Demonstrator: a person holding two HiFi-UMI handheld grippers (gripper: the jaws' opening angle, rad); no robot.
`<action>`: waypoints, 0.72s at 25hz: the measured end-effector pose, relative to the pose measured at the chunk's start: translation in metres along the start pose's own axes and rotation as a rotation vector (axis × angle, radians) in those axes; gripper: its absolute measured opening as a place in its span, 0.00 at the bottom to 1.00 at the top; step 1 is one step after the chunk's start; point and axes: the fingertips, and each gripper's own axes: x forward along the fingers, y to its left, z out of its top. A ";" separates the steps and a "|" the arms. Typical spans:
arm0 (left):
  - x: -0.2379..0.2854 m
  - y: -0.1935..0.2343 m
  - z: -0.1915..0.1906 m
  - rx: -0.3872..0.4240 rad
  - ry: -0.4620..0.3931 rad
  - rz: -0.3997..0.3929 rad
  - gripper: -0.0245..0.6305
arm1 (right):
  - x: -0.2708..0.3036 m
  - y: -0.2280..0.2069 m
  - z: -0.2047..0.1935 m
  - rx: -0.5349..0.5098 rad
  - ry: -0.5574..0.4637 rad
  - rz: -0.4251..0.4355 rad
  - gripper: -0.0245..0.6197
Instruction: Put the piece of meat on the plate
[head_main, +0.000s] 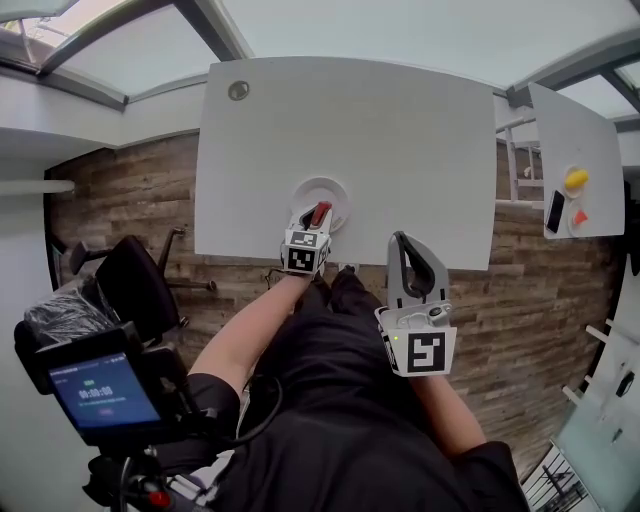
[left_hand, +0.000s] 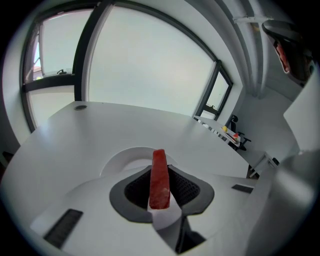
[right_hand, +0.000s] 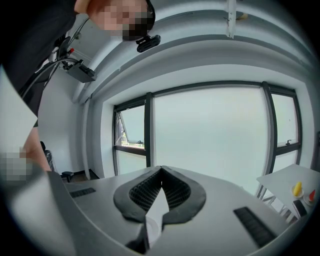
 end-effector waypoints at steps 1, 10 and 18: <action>0.000 0.002 -0.001 0.002 0.003 0.002 0.18 | 0.000 0.002 0.000 -0.002 -0.004 0.003 0.05; 0.001 0.000 -0.001 0.039 0.009 -0.003 0.18 | 0.003 0.012 0.003 -0.033 -0.022 0.044 0.05; 0.003 0.002 -0.001 0.035 0.003 -0.013 0.18 | 0.003 0.014 0.005 -0.051 -0.029 0.048 0.05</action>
